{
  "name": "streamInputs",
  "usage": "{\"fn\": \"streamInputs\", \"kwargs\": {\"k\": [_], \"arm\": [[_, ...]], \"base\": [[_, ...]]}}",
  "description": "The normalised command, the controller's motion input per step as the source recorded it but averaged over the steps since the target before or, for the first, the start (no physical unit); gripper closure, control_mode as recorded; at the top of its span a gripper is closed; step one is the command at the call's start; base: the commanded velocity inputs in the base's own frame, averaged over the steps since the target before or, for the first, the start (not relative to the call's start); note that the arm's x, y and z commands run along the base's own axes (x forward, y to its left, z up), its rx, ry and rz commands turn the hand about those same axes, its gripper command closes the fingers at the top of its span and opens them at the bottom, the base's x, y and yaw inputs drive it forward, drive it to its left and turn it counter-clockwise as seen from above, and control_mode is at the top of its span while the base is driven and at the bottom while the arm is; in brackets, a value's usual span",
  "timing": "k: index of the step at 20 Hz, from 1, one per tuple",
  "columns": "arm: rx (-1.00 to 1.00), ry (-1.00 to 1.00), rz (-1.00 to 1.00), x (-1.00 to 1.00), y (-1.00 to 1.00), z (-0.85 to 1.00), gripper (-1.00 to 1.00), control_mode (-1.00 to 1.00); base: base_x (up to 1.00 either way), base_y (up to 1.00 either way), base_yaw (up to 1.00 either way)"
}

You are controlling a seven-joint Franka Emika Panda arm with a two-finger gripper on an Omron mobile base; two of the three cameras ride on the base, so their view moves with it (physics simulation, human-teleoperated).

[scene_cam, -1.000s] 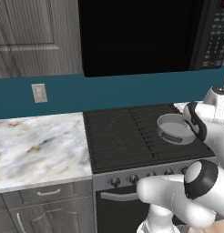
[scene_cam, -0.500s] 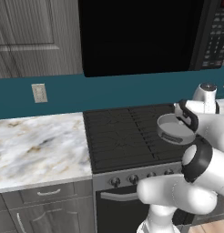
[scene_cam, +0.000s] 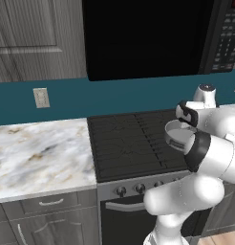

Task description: Retrieve the frozen meat and place it in the pot on a burner. Then turn the burner on.

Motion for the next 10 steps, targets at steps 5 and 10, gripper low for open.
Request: {"fn": "streamInputs", "kwargs": {"k": [5, 10], "arm": [[0.00, 0.05, 0.00, 0.10, 0.00, -0.31, 1.00, -1.00], [0.00, 0.00, 0.00, 0.00, 0.14, -0.32, 1.00, -1.00]], "base": [[0.00, 0.00, 0.00], [0.00, 0.00, 0.00]]}}
